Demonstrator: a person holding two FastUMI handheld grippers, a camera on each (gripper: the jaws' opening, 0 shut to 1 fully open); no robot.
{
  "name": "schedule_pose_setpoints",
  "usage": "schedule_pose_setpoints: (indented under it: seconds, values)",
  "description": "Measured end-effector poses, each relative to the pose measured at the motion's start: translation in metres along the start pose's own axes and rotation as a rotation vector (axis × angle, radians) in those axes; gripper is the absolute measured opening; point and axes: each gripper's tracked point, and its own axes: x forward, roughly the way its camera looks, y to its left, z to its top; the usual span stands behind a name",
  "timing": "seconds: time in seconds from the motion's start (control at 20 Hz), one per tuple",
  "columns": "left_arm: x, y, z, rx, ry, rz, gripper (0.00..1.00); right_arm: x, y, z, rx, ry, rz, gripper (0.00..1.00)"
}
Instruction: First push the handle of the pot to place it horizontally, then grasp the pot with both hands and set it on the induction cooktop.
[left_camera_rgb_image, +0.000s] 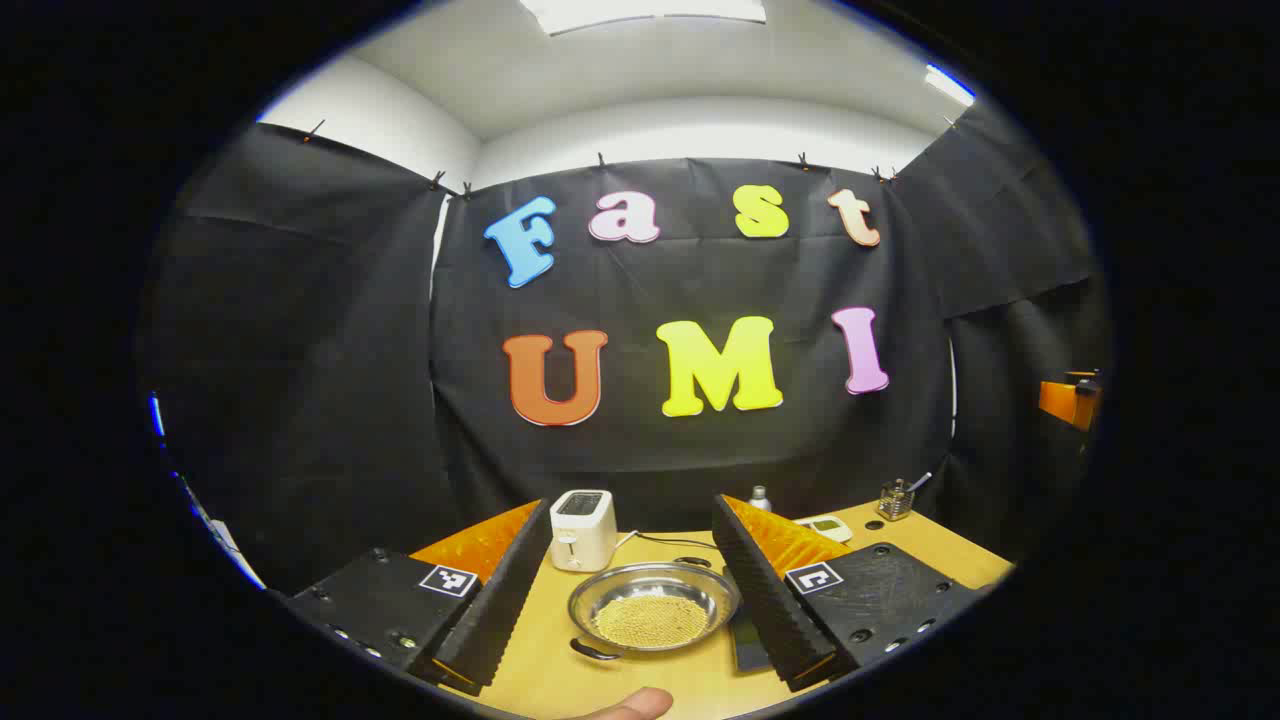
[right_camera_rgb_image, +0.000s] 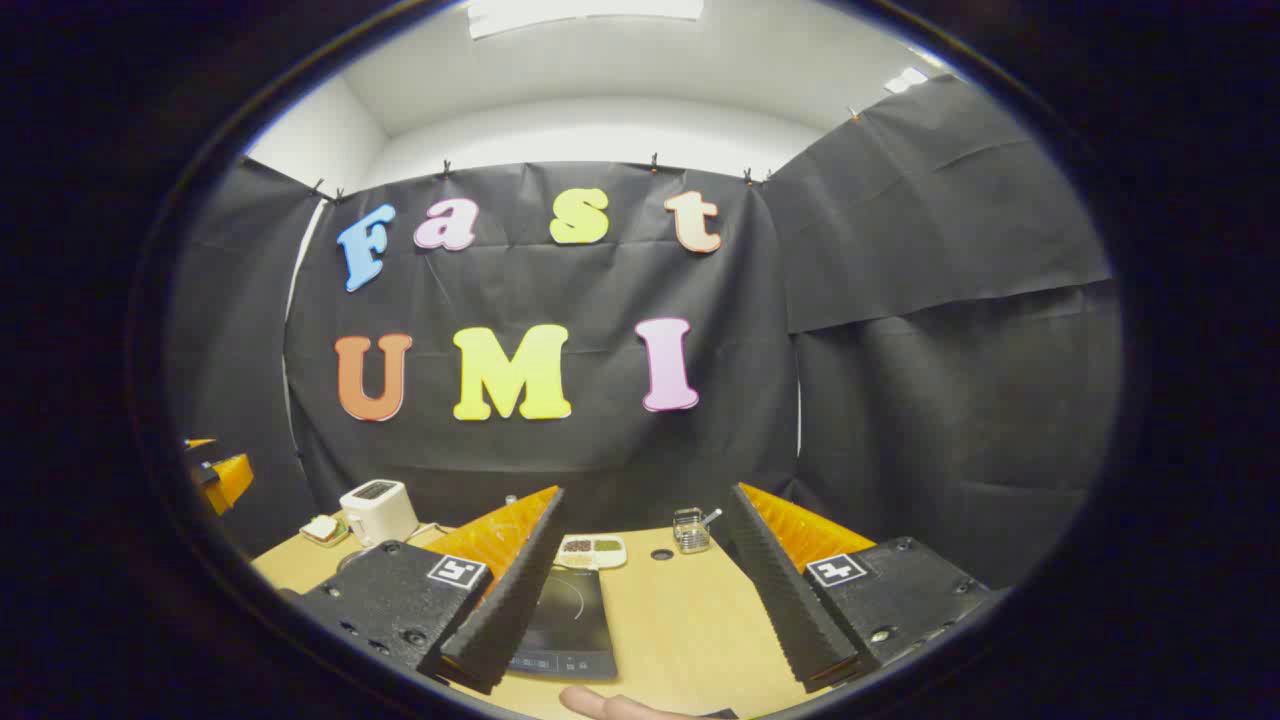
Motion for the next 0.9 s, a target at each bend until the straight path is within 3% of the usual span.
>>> schedule_pose_setpoints:
  seconds: [0.25, 0.9]
  values:
    - [-0.005, 0.023, 0.008, -0.024, -0.012, 0.033, 0.96, -0.002, 0.003, 0.001, 0.001, 0.002, 0.013, 0.97]
    - [-0.014, -0.007, -0.014, -0.028, 0.039, -0.075, 0.95, -0.011, -0.009, -0.002, -0.006, -0.016, 0.018, 0.97]
